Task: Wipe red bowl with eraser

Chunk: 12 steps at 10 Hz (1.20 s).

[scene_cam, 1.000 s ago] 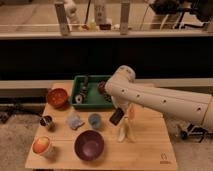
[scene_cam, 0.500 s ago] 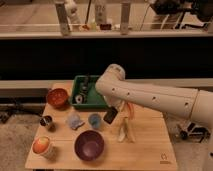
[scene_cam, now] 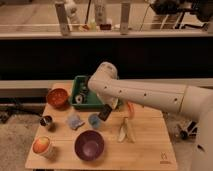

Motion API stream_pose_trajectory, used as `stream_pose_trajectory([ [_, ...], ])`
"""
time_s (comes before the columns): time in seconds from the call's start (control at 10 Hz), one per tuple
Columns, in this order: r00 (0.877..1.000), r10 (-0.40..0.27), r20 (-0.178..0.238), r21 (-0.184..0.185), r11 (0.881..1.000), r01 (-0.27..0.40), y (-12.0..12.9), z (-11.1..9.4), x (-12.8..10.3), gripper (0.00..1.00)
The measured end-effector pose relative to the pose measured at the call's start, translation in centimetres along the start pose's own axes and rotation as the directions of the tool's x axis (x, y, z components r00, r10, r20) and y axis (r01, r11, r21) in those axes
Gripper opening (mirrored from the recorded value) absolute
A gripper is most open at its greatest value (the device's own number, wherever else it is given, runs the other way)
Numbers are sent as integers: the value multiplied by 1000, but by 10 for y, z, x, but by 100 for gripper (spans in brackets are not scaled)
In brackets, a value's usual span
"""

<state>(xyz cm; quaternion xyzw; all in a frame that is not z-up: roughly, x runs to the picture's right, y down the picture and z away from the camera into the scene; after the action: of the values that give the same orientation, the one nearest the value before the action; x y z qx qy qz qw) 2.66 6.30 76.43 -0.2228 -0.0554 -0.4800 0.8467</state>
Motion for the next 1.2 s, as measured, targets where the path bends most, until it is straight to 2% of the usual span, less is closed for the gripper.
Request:
stream_pose_trajectory([
  [0.1,1000,-3,-1,4,1000,3,-2,0,1,0],
  [0.3,1000,-20,0,31,999,20,-30,-2,-3,0],
  [0.6,1000,-30,2,49,998,30,-41,-1,-2,0],
  [0.9,999,-44,7,68,997,43,-73,1,-10,0],
  [1.2,998,-52,17,90,995,50,-87,7,2,0],
])
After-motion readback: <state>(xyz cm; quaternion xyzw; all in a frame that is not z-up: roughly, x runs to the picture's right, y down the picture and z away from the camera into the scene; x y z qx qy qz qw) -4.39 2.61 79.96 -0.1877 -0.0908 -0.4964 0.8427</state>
